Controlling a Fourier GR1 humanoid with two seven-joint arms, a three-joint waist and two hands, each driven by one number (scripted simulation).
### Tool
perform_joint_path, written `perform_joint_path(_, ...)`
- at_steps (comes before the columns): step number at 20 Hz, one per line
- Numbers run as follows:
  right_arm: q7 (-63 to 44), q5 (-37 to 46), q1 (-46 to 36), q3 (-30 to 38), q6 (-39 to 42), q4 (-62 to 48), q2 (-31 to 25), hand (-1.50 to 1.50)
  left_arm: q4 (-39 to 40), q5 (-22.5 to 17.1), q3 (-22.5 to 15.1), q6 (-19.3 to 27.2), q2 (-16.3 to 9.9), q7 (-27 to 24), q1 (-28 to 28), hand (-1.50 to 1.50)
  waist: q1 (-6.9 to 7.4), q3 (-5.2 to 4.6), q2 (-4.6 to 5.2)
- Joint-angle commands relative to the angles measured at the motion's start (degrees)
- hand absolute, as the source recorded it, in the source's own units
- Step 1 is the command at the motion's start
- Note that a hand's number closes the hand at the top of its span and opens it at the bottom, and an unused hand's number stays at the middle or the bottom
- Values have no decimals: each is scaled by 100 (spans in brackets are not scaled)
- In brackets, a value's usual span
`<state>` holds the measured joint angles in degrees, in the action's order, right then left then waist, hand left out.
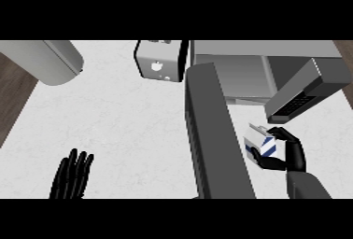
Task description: Pick up the milk, place it into the microwave and close the microwave
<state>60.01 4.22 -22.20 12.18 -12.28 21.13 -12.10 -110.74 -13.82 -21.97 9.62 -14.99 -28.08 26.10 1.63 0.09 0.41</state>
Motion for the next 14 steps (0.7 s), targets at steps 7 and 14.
perform_joint_path(7,492,9,-638,-144,798,-334,481,150,-6,-103,146,-126,-17,-11,56,-150,-29,2,-11)
perform_joint_path(14,398,-58,-402,-260,704,329,762,150,-80,90,45,-7,119,-93,320,-150,-114,-6,-41)
